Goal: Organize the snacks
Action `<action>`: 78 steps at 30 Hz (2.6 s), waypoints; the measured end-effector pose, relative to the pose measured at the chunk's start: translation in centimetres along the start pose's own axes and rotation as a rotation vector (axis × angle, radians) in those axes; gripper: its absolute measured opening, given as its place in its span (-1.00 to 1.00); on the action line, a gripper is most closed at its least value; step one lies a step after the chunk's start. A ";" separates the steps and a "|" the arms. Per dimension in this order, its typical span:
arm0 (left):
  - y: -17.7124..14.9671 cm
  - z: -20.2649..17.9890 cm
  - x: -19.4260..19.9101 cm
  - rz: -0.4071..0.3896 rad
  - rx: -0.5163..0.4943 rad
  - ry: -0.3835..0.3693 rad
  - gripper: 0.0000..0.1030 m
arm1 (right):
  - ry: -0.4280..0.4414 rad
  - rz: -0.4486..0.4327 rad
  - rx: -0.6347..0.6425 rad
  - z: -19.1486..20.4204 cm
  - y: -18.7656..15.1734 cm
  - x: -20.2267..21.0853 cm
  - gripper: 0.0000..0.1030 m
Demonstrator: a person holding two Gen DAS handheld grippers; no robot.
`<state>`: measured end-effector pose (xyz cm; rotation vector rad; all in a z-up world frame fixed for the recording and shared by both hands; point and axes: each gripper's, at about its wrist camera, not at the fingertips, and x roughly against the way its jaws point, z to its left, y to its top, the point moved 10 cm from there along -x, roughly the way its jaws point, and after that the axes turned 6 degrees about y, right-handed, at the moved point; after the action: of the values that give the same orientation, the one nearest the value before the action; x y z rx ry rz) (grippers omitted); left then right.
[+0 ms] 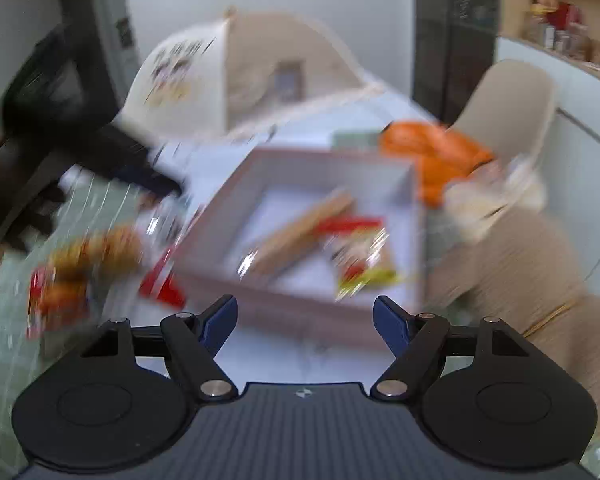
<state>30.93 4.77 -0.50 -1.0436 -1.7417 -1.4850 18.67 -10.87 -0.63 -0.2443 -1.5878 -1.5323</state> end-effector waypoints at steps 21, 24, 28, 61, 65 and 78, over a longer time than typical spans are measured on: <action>-12.7 1.6 2.6 0.071 -0.152 -0.053 -0.42 | 0.028 0.115 0.050 5.5 -5.1 -5.6 0.48; -13.8 2.2 4.8 0.047 -0.119 -0.052 -0.42 | 0.032 0.121 0.060 5.9 -5.8 -4.9 0.48; -11.9 2.3 9.8 -0.051 -0.169 0.002 -0.42 | 0.046 0.071 0.106 6.2 -4.2 -2.5 0.48; -17.7 17.0 17.4 -0.177 0.250 0.040 -0.38 | -0.015 0.125 -0.182 13.8 14.8 -24.9 0.64; -19.1 18.5 17.8 -0.169 0.280 0.038 -0.38 | -0.138 0.138 -0.079 12.9 14.4 -27.3 0.65; -19.4 14.7 16.4 -0.154 0.295 -0.024 -0.38 | 0.042 0.193 0.131 17.2 7.9 -19.8 -0.17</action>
<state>6.53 20.98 1.14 -0.7929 -2.0224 -1.2574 27.87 14.40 -6.02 -0.2812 -1.5763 -1.2734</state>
